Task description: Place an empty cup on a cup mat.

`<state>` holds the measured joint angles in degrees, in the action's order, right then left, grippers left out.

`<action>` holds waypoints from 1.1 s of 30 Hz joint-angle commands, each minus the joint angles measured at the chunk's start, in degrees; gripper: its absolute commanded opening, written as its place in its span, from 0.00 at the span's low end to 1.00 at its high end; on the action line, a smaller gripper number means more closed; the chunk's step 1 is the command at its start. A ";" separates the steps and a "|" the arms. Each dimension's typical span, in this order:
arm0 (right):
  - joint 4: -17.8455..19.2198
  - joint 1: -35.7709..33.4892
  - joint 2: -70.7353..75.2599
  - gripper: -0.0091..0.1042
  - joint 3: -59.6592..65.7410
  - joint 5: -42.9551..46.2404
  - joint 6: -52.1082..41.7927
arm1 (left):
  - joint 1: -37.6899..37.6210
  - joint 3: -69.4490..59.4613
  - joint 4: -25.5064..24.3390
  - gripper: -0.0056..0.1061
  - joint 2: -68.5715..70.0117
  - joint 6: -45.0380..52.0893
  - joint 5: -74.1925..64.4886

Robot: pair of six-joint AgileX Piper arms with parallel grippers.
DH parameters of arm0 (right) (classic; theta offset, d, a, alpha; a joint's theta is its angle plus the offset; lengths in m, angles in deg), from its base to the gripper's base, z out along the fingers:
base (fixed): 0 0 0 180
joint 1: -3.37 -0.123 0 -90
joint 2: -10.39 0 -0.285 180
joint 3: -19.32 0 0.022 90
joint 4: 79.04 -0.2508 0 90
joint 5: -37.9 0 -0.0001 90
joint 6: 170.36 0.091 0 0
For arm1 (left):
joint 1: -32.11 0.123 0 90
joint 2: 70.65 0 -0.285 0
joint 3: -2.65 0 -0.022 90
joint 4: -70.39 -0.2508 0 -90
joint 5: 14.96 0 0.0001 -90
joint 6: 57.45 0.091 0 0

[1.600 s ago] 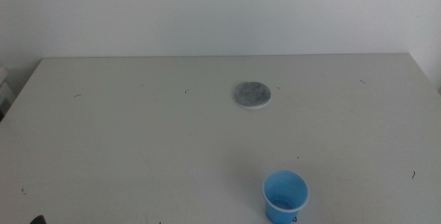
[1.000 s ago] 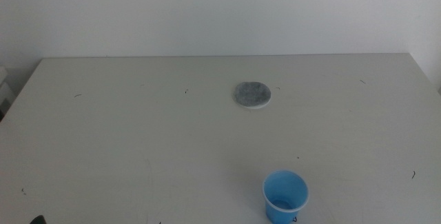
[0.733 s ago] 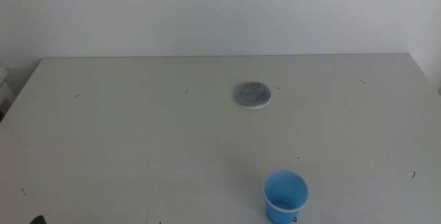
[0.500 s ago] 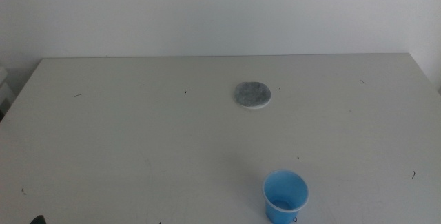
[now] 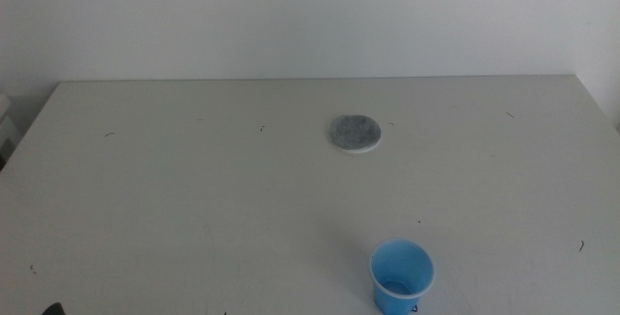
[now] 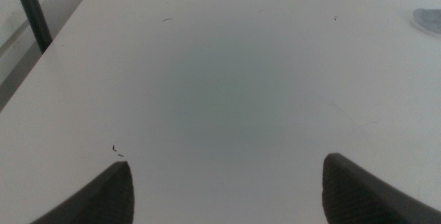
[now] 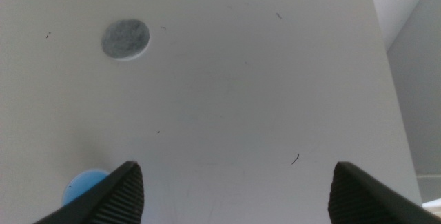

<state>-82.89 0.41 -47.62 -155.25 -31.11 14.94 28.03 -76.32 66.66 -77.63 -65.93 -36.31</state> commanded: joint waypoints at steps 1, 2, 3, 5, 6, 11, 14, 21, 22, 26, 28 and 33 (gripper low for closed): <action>-1.82 0.37 -2.76 0.83 -4.84 -0.03 -0.54 | 0.06 0.34 -0.02 0.99 0.20 -0.62 3.84; -2.55 0.31 -3.83 0.83 -5.93 -0.72 -0.54 | 0.06 0.34 -0.02 0.99 0.20 -0.62 3.84; -3.09 0.13 -4.69 0.83 -6.74 -1.26 -0.54 | 0.06 0.34 -0.02 0.99 0.20 -0.62 3.84; -3.59 -1.31 -6.89 0.83 -8.53 -2.66 -0.09 | 0.06 0.34 -0.02 0.99 0.20 -0.62 3.84; -3.45 -2.56 -8.01 0.83 -9.38 -3.43 0.15 | 0.06 0.34 -0.02 0.99 0.20 -0.62 3.84; 0.67 -11.06 -12.58 0.83 -12.23 -5.09 3.38 | 0.06 0.34 -0.02 0.99 0.20 -0.62 3.84; 3.51 -16.02 -14.60 0.83 -12.28 -4.88 7.51 | 0.06 0.34 -0.02 0.99 0.20 -0.62 3.84; 8.95 -25.17 -19.28 0.83 -12.23 -5.05 12.63 | 0.06 0.34 -0.02 0.99 0.20 -0.62 3.84; 9.32 -26.66 -20.29 0.83 -12.23 -5.05 13.00 | 0.06 0.34 -0.02 0.99 0.20 -0.62 3.84; 9.34 -30.23 -23.58 0.83 -12.23 -5.05 14.14 | 0.06 0.34 -0.02 0.99 0.20 -0.62 3.84; 9.25 -31.37 -25.20 0.83 -12.05 -5.05 15.62 | 0.06 0.34 -0.02 0.99 0.20 -0.62 3.84; 8.99 -34.58 -27.84 0.83 -9.97 -4.97 21.26 | 0.06 0.34 -0.02 0.99 0.20 -0.62 3.84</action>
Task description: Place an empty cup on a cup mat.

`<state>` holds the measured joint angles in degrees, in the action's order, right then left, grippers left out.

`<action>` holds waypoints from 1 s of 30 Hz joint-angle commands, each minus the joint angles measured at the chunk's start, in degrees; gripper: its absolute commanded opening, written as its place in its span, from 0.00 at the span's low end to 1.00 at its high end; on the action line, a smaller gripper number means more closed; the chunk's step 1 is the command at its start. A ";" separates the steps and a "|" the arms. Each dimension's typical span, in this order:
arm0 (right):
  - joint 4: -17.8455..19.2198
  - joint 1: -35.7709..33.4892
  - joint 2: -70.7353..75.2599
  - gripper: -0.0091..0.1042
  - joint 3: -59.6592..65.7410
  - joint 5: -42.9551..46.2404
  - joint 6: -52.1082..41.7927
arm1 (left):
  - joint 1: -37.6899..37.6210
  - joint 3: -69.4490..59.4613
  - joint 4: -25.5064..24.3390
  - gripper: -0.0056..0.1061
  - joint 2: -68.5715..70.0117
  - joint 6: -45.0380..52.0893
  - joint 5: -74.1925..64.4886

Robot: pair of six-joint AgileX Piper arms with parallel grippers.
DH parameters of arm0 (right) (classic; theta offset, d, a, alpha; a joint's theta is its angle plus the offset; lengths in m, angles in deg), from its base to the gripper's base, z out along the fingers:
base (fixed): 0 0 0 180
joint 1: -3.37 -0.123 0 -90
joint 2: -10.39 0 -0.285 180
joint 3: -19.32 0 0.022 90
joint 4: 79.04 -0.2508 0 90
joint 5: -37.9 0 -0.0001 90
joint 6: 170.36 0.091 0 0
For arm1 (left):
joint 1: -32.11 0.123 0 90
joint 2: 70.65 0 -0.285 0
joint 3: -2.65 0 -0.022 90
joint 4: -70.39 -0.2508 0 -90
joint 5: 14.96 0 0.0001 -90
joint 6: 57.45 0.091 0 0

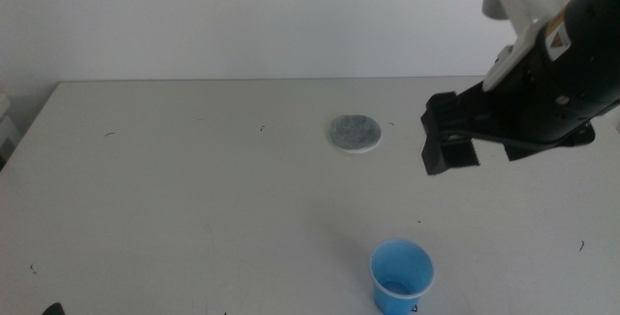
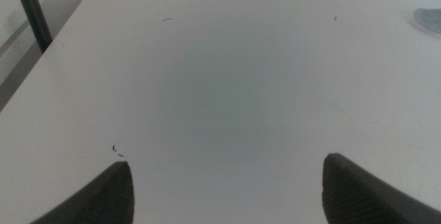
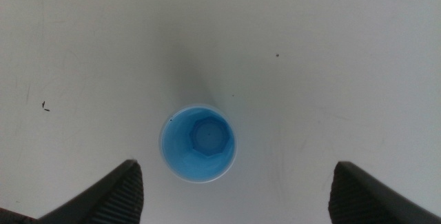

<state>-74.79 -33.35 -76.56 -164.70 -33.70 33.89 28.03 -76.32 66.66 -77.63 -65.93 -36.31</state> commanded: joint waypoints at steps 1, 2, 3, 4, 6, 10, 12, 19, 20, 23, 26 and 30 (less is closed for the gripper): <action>0.90 -1.22 0.93 0.83 0.74 -2.20 3.44 | 0.06 0.34 -0.02 0.99 0.20 -0.62 3.84; 0.87 -1.50 0.73 0.83 2.11 -1.78 4.70 | 0.06 0.34 -0.02 0.99 0.20 -0.62 3.84; 0.80 -1.57 0.62 0.83 3.57 -1.09 6.01 | 0.06 0.34 -0.02 0.99 0.20 -0.62 3.84; 0.81 -1.78 0.46 0.83 5.09 -0.15 6.97 | 0.06 0.34 -0.02 0.99 0.20 -0.62 3.84; 0.79 -1.84 0.24 0.83 8.09 1.95 8.88 | 0.06 0.34 -0.02 0.99 0.20 -0.62 3.84; 1.08 -1.84 -1.06 0.83 12.95 5.81 12.09 | 0.06 0.34 -0.02 0.99 0.20 -0.62 3.84; 1.08 -1.84 -2.26 0.83 14.87 8.10 13.90 | 0.06 0.34 -0.02 0.99 0.20 -0.62 3.84; 1.84 -1.84 -7.61 0.83 16.53 14.01 15.69 | 0.06 0.34 -0.02 0.99 0.20 -0.62 3.84; 1.96 -1.84 -8.41 0.83 16.53 14.68 15.96 | 0.06 0.34 -0.02 0.99 0.20 -0.62 3.84; 2.10 -1.84 -10.45 0.83 16.53 15.85 16.49 | 0.06 0.34 -0.02 0.99 0.20 -0.62 3.84; 2.10 -1.84 -12.69 0.81 16.53 15.86 16.49 | 0.06 0.34 -0.02 0.99 0.20 -0.62 3.84; 2.10 -1.84 -14.87 0.76 16.63 16.06 16.49 | 0.06 0.34 -0.02 0.99 0.20 -0.62 3.84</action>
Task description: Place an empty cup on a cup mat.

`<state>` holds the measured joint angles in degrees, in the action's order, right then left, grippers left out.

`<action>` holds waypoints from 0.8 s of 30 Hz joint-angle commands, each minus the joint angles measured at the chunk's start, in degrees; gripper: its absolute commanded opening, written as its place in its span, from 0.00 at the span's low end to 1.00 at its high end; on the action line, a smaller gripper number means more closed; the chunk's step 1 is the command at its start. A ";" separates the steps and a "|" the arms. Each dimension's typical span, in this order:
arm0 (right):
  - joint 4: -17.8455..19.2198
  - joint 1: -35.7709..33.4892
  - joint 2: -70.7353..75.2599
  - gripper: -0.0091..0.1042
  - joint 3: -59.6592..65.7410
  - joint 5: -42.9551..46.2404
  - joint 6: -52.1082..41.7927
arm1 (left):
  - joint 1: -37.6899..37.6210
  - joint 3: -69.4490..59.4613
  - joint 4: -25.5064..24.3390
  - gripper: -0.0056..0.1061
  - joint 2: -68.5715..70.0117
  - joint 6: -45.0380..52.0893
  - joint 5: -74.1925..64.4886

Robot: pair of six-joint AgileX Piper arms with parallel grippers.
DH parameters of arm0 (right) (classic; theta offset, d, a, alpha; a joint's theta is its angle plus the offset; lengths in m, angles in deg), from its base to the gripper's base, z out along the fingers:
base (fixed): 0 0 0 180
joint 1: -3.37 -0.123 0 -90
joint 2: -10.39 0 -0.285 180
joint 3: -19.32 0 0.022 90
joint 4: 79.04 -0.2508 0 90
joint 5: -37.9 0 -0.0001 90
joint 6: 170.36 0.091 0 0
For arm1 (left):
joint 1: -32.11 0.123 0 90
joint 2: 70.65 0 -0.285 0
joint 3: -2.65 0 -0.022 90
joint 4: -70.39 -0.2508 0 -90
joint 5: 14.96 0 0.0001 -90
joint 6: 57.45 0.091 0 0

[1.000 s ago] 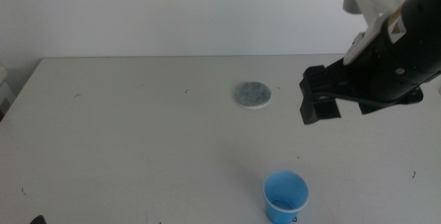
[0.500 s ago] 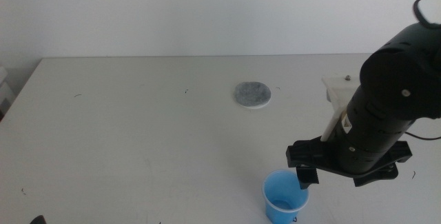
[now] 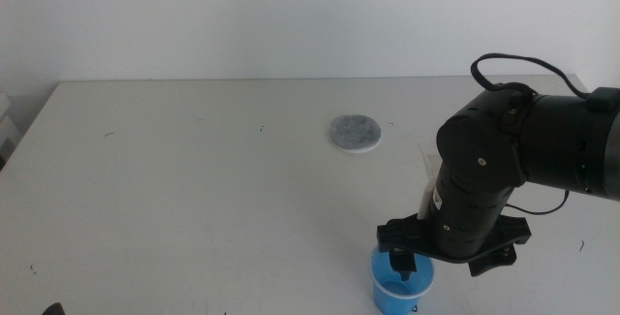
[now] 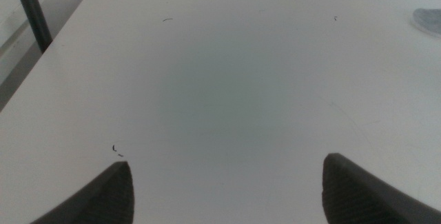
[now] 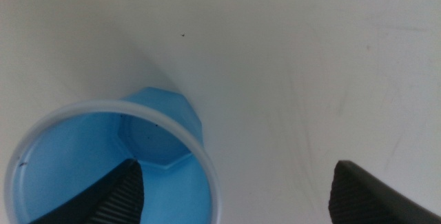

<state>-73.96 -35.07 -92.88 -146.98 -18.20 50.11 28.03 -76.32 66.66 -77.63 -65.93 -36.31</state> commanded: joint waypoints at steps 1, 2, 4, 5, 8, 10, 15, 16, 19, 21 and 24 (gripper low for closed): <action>1.27 -0.11 1.05 0.74 -1.04 0.61 0.28 | 0.06 0.34 -0.02 0.99 0.20 -0.62 3.84; 1.27 -0.11 0.74 0.72 -1.04 0.78 0.28 | 0.06 0.34 -0.02 0.99 0.20 -0.62 3.84; 1.27 -0.11 0.16 0.66 -0.99 1.39 0.28 | 0.06 0.34 -0.02 0.99 0.20 -0.62 3.84; 1.27 -0.11 -0.03 0.63 -0.99 1.79 0.28 | 0.06 0.34 -0.02 0.99 0.20 -0.62 3.84; 1.27 -0.11 -0.16 0.52 -0.99 2.45 0.47 | 0.06 0.34 -0.02 0.99 0.20 -0.62 3.84; 1.27 -0.11 -0.16 0.43 -0.99 3.21 0.73 | 0.06 0.34 -0.02 0.99 0.20 -0.62 3.84; 1.27 -0.11 -0.16 0.21 -0.99 3.53 0.73 | 0.06 0.34 -0.02 0.99 0.20 -0.62 3.84; 1.27 -0.11 -0.16 0.18 -0.99 3.53 0.73 | 0.06 0.34 -0.02 0.99 0.20 -0.62 3.84; 1.27 -0.11 -0.16 0.07 -0.99 3.53 0.82 | 0.06 0.34 -0.02 0.99 0.20 -0.62 3.84; 1.27 -0.11 -0.16 0.07 -0.99 3.60 0.81 | 0.06 0.34 -0.02 0.99 0.20 -0.62 3.84; 1.52 -0.11 -0.16 0.07 -0.99 3.86 0.93 | 0.06 0.34 -0.02 0.99 0.20 -0.62 3.84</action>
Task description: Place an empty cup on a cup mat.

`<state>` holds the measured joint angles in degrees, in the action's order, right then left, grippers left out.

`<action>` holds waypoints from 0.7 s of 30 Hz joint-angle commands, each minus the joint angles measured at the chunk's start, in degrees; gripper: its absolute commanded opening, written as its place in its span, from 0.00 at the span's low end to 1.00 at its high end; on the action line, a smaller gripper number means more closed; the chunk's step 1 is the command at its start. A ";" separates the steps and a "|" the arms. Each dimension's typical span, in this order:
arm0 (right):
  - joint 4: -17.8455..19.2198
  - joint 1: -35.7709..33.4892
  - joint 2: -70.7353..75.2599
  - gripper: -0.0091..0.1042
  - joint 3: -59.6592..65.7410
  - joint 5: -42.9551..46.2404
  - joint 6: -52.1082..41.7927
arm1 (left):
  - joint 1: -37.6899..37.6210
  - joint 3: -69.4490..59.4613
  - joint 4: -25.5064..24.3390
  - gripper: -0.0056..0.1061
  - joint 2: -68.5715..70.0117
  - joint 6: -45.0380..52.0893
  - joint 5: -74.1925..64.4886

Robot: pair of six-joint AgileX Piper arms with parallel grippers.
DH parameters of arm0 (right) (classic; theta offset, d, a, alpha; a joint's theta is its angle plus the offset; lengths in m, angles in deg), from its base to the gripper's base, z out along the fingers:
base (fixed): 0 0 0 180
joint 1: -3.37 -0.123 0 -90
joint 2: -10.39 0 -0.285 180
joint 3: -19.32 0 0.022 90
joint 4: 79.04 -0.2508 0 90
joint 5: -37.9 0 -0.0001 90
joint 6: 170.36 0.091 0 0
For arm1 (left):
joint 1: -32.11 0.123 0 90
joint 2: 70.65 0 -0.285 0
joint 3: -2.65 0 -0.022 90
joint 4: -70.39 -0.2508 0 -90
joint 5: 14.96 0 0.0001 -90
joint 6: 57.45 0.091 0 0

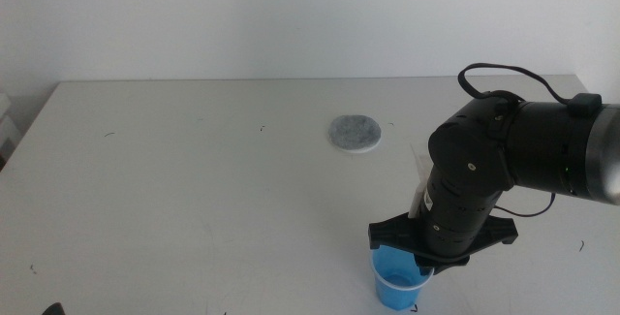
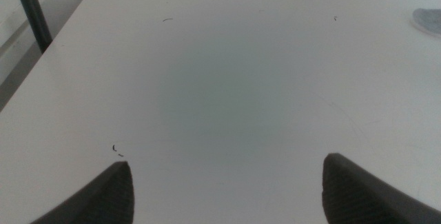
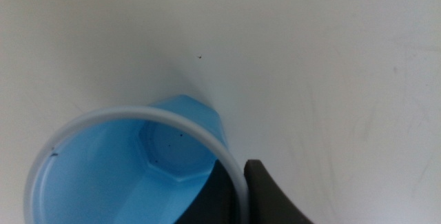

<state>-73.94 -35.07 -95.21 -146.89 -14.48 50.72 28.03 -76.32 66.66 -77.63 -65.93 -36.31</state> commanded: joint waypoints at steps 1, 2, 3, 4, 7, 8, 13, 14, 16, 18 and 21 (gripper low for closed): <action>1.57 -0.11 2.28 0.07 -1.13 0.19 0.32 | 0.06 0.34 -0.02 0.99 0.20 -0.62 3.84; 1.67 -0.11 2.48 0.07 -1.71 0.15 0.32 | 0.06 0.34 -0.02 0.99 0.20 -0.62 3.84; 1.67 -0.11 2.61 0.07 -2.14 -0.07 0.26 | 0.06 0.34 -0.02 0.99 0.20 -0.62 3.84; 1.67 -0.11 2.86 0.07 -2.81 -0.41 0.31 | 0.06 0.34 -0.02 0.99 0.20 -0.62 3.84; 1.67 -0.11 3.27 0.07 -5.61 -1.71 -0.15 | 0.06 0.34 -0.02 0.99 0.20 -0.62 3.84; 1.67 -0.11 3.34 0.07 -6.92 -2.44 -0.48 | 0.06 0.34 -0.02 0.99 0.20 -0.62 3.84; 1.75 -0.11 3.26 0.07 -14.34 -5.20 -3.21 | 0.06 0.34 -0.02 0.99 0.20 -0.62 3.84; 1.82 -0.05 3.10 0.07 -16.00 -5.28 -4.10 | 0.06 0.34 -0.02 0.99 0.20 -0.62 3.84; 1.96 -0.01 2.23 0.07 -19.16 -6.28 -5.50 | 0.06 0.34 -0.02 0.99 0.20 -0.62 3.84; 2.10 0.44 0.62 0.07 -23.19 -8.51 -6.49 | 0.06 0.34 -0.02 0.99 0.20 -0.62 3.84; 2.32 1.37 -2.60 0.07 -29.74 -11.82 -8.32 | 0.06 0.34 -0.02 0.99 0.20 -0.62 3.84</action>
<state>-73.29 -34.64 -98.74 -171.57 -25.05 44.31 28.03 -76.32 66.66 -77.63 -65.93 -36.31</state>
